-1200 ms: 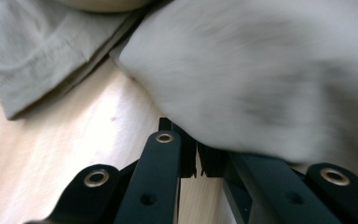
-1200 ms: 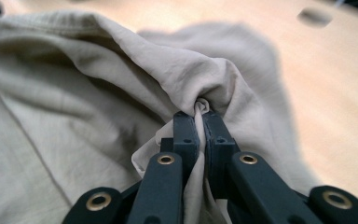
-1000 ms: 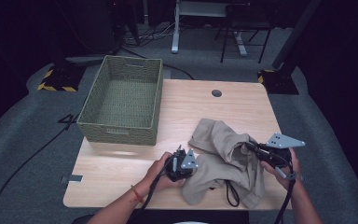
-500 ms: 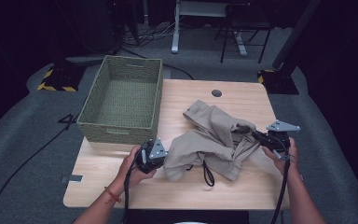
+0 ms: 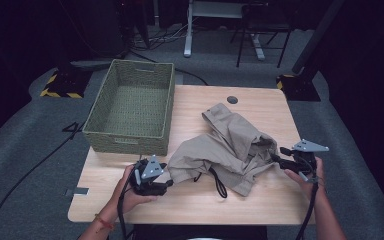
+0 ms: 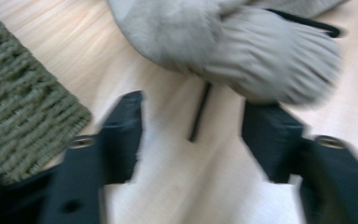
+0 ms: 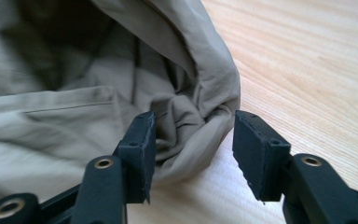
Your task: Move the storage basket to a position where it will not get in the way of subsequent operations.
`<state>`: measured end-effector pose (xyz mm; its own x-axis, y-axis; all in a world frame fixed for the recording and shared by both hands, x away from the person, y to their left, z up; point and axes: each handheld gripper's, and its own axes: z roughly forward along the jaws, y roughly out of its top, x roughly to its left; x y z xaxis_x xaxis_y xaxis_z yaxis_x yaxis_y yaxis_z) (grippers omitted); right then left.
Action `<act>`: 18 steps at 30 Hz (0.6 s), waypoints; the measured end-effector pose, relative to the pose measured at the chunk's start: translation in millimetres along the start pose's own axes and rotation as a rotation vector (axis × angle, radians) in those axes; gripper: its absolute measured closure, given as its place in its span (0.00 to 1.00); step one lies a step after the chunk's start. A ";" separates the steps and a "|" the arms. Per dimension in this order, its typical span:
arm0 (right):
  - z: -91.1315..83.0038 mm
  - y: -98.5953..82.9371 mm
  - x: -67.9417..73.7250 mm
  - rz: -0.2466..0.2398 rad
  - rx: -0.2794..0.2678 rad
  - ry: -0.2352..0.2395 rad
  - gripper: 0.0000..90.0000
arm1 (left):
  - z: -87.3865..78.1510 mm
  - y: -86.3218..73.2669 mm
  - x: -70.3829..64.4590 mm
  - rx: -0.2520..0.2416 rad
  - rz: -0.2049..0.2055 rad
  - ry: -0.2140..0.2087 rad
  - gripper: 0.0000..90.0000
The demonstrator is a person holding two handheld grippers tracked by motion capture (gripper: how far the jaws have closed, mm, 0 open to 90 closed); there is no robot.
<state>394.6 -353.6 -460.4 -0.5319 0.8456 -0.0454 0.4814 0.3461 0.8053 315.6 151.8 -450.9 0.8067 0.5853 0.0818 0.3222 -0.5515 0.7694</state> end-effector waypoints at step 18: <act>17.2 -16.3 31.9 -0.158 0.099 0.169 0.70 | 51.7 41.0 -9.4 -0.076 -0.015 -0.001 0.25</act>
<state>381.8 -325.2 -485.0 -0.7108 0.7009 -0.0602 0.4446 0.5139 0.7337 346.8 93.0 -452.9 0.8025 0.5926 0.0695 0.2958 -0.4963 0.8162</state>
